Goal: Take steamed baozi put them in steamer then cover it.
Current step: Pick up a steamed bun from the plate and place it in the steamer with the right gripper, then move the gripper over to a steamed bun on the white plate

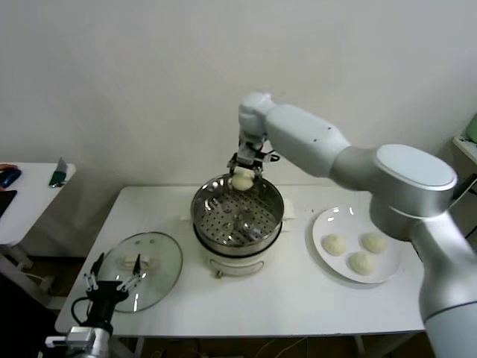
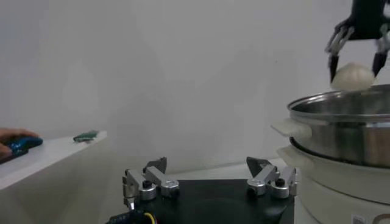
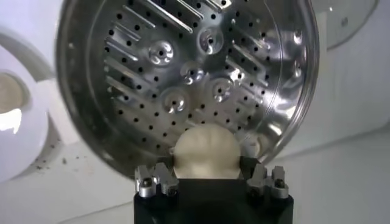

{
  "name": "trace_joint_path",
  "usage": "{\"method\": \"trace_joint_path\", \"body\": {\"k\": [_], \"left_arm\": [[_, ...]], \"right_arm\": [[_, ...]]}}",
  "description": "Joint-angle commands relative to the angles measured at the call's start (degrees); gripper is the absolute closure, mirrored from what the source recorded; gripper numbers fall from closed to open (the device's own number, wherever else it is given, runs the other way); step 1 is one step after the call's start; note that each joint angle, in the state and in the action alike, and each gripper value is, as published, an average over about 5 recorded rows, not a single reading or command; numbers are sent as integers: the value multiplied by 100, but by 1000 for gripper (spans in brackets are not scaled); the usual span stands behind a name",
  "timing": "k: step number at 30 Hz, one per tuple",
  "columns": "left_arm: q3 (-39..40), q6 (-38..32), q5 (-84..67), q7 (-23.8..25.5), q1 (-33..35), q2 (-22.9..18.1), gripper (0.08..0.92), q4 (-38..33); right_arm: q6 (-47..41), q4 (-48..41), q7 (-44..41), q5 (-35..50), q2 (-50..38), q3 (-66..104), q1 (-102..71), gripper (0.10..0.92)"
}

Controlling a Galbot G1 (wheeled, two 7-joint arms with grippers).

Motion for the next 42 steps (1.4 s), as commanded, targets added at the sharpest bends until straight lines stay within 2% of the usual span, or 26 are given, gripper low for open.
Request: {"method": "trace_joint_path", "body": {"k": [1,18,25,28,36,39,42], "left_arm": [[9,10,-49,4,31,43,177,-25],[8,-16,-87,1,96,37,177,-25],[35,1,-89,24,156,18,177,-77],[42,-5,-58,13,142,-24,177,-74],[17,-7,-38,-8,175,-20,177,-136],[3,2,-39,-11,179,-13,177,-168],[12,15,-42,-10,190,-16,177,-197]], "right_arm": [[428,-203,256,-1016,582,65,-425,321],[356,-394,448,-1454,501,120,-768,307],[318,-395,486,-1424,455,174,-755,211],[369,-316,404,-1308,387,250,-668,204],[141,304,89,237,-233,69,110,203],[-537,901,181,1583,-764,-634,696,203],[-1873,1909,464,3183,-1517,-1707,1477,203]]}}
